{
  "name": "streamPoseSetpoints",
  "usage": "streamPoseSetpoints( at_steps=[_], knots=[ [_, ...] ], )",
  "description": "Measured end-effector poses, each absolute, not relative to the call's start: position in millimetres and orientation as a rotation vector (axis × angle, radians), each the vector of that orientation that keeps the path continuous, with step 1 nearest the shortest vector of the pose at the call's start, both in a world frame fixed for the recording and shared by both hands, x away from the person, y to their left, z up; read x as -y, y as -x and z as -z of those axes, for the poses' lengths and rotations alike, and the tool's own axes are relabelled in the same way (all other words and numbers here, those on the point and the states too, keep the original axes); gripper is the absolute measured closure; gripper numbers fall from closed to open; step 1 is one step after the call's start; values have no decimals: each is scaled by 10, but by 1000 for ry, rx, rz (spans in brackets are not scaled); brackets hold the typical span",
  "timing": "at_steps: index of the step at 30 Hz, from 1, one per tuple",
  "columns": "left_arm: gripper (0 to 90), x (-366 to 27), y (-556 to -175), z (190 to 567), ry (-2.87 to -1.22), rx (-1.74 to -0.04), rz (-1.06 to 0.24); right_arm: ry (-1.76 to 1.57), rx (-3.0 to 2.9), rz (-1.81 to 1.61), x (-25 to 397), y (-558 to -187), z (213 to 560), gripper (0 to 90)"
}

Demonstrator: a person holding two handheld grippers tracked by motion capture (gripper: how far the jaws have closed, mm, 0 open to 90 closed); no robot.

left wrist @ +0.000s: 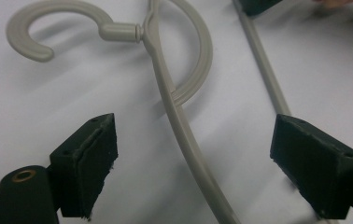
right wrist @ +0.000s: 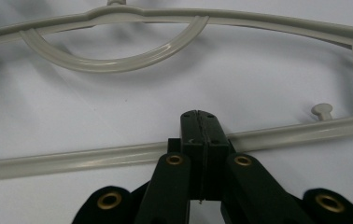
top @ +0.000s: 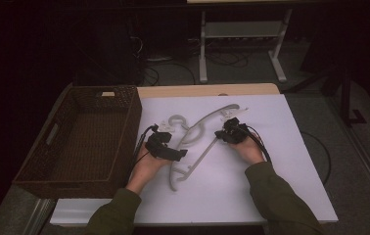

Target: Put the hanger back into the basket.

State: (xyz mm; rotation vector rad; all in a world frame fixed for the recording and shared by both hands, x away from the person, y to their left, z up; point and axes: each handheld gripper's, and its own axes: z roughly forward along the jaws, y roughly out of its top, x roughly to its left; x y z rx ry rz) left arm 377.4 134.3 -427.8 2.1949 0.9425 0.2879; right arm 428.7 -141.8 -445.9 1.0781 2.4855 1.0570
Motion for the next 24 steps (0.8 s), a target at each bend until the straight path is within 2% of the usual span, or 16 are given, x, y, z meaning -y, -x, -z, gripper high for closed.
streamPoseSetpoints(
  at_steps=[2, 11, 24],
  knots=[
    [165, -1318, -3803, 4306, -2217, -947, -288, -1079, -2487, -1055, 1418, -4287, 4458, 898],
    [360, -1294, -3908, 4351, -2249, -997, -270, -1078, -2488, -1056, 1419, -4290, 4458, 898],
    [544, -1224, -3968, 4376, -2264, -1045, -275, -1076, -2488, -1061, 1423, -4292, 4460, 898]
  ],
)
